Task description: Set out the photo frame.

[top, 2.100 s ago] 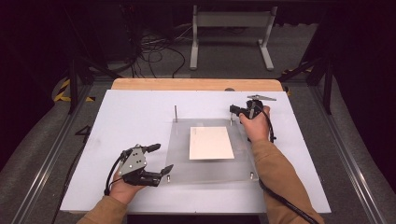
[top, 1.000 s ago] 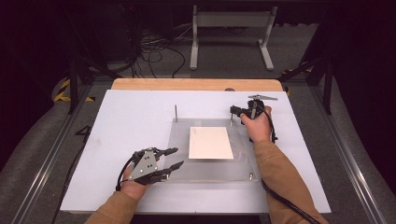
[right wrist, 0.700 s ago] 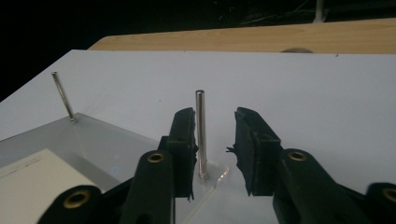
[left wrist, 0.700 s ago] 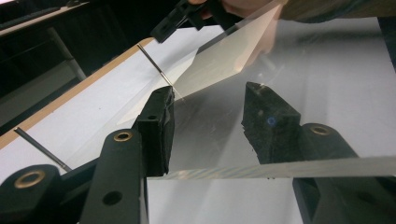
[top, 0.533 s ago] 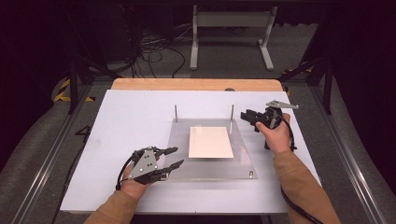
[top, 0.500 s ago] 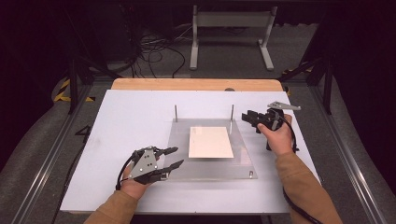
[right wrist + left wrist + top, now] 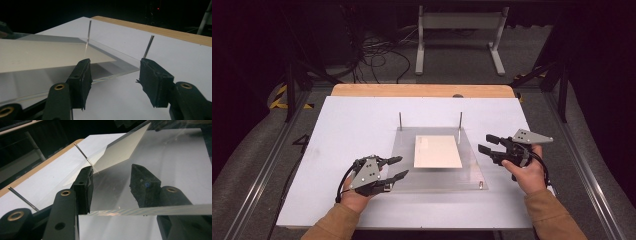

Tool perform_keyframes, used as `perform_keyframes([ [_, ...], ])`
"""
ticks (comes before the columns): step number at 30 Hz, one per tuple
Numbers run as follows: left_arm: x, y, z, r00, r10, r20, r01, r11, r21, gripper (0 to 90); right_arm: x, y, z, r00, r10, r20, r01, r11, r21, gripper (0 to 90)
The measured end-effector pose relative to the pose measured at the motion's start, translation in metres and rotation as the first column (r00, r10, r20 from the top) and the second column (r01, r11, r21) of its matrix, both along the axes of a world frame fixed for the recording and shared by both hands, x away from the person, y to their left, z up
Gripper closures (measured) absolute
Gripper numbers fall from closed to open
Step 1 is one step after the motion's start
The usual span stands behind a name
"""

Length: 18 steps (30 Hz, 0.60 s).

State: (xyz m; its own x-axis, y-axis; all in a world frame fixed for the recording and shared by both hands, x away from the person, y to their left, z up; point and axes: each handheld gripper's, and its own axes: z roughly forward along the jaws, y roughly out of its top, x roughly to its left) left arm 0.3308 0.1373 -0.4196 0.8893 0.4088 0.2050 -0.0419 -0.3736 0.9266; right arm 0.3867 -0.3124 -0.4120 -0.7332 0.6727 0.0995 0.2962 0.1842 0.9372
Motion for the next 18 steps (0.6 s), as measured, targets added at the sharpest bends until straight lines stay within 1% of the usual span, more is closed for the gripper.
perform_keyframes([
  [2,0.000,0.000,0.001,1.0000,0.002,0.000,-0.002,1.0000,0.001,52.6,-0.009,0.000,0.003,0.9997,0.019,0.015,-0.018,0.9998,-0.010,39.8],
  [4,0.001,0.000,0.002,0.9999,0.001,-0.011,-0.001,1.0000,-0.003,52.6,-0.017,0.000,0.004,0.9992,0.028,0.027,-0.028,0.9994,-0.021,38.2],
  [5,0.001,0.000,0.002,0.9999,0.004,-0.012,-0.004,0.9999,-0.011,52.6,-0.020,0.000,0.004,0.9990,0.034,0.028,-0.033,0.9992,-0.020,37.2],
  [6,0.001,0.001,0.002,0.9999,0.002,-0.012,-0.002,1.0000,-0.007,52.5,-0.024,0.000,0.004,0.9987,0.042,0.030,-0.041,0.9989,-0.024,35.8],
  [7,0.001,0.000,0.002,0.9999,0.002,-0.015,-0.002,0.9999,-0.011,52.5,-0.027,0.000,0.003,0.9981,0.053,0.031,-0.052,0.9978,-0.042,35.7],
  [10,0.001,0.000,0.003,0.9998,0.001,-0.018,-0.001,0.9999,-0.010,52.5,-0.033,0.000,0.001,0.9955,0.084,0.044,-0.078,0.9905,-0.113,36.0],
  [11,0.001,0.000,0.003,0.9997,0.004,-0.024,-0.004,0.9999,-0.017,52.5,-0.034,0.000,0.000,0.9946,0.094,0.044,-0.088,0.9871,-0.134,36.0],
  [13,0.002,0.000,0.004,0.9998,0.004,-0.019,-0.004,0.9999,-0.012,52.4,-0.036,0.001,-0.001,0.9926,0.108,0.056,-0.098,0.9808,-0.169,35.1],
  [15,0.002,0.000,0.004,0.9997,0.004,-0.026,-0.004,0.9999,-0.015,52.4,-0.039,0.004,-0.002,0.9891,0.127,0.074,-0.111,0.9756,-0.189,32.7],
  [16,0.002,0.000,0.005,0.9997,0.004,-0.023,-0.005,0.9999,-0.012,52.4,-0.040,0.006,-0.002,0.9869,0.137,0.084,-0.119,0.9738,-0.194,30.9],
  [18,0.002,0.000,0.005,0.9997,0.006,-0.023,-0.006,0.9999,-0.016,52.4,-0.040,0.011,-0.002,0.9829,0.155,0.099,-0.134,0.9725,-0.190,28.5],
])
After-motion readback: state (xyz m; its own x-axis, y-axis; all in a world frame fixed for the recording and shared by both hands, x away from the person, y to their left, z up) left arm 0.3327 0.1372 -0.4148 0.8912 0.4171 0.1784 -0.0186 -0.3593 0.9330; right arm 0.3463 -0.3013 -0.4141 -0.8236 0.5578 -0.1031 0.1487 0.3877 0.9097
